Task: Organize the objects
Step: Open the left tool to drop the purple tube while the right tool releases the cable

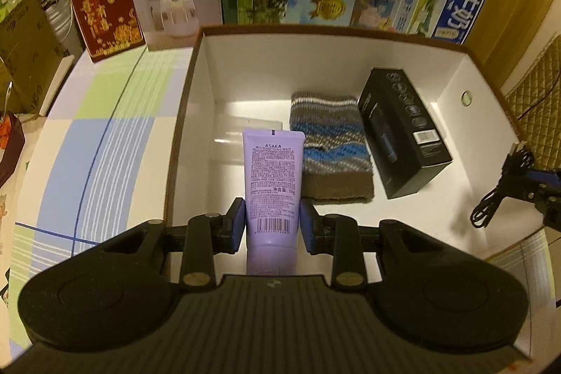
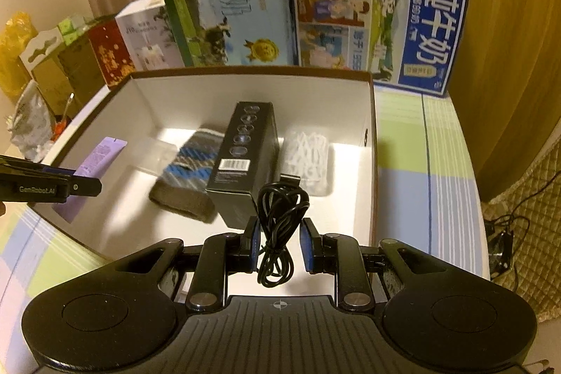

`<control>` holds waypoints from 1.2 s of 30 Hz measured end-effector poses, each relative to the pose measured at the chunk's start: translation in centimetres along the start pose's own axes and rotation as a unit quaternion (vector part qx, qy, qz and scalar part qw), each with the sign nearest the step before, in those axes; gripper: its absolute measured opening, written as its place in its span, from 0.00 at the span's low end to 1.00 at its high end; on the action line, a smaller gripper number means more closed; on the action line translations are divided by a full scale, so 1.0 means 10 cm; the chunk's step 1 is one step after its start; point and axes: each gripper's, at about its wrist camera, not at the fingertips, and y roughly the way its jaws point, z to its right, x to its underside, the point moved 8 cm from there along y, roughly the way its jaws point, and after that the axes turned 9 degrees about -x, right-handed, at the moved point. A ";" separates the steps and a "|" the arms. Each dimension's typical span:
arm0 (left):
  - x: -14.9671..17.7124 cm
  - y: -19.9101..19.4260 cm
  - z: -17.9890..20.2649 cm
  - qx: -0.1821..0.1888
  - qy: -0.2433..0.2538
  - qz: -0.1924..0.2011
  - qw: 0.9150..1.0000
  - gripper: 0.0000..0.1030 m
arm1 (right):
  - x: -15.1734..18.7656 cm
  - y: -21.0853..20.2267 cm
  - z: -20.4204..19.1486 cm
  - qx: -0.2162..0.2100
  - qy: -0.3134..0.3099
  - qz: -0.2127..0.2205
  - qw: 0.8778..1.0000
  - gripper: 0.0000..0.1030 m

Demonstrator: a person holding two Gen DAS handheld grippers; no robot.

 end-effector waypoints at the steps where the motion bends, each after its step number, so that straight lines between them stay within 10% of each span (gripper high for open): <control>1: 0.01 0.03 0.01 0.000 0.001 -0.004 1.000 0.27 | 0.00 0.02 0.01 0.002 0.001 -0.004 1.000 0.20; 26: -0.01 0.16 0.08 0.004 0.026 -0.016 1.000 0.39 | -0.03 0.31 0.06 0.021 0.007 -0.060 0.998 0.21; 36: -0.02 0.07 0.09 0.010 0.030 -0.007 0.999 0.47 | -0.05 0.23 0.02 0.015 0.010 -0.042 0.999 0.43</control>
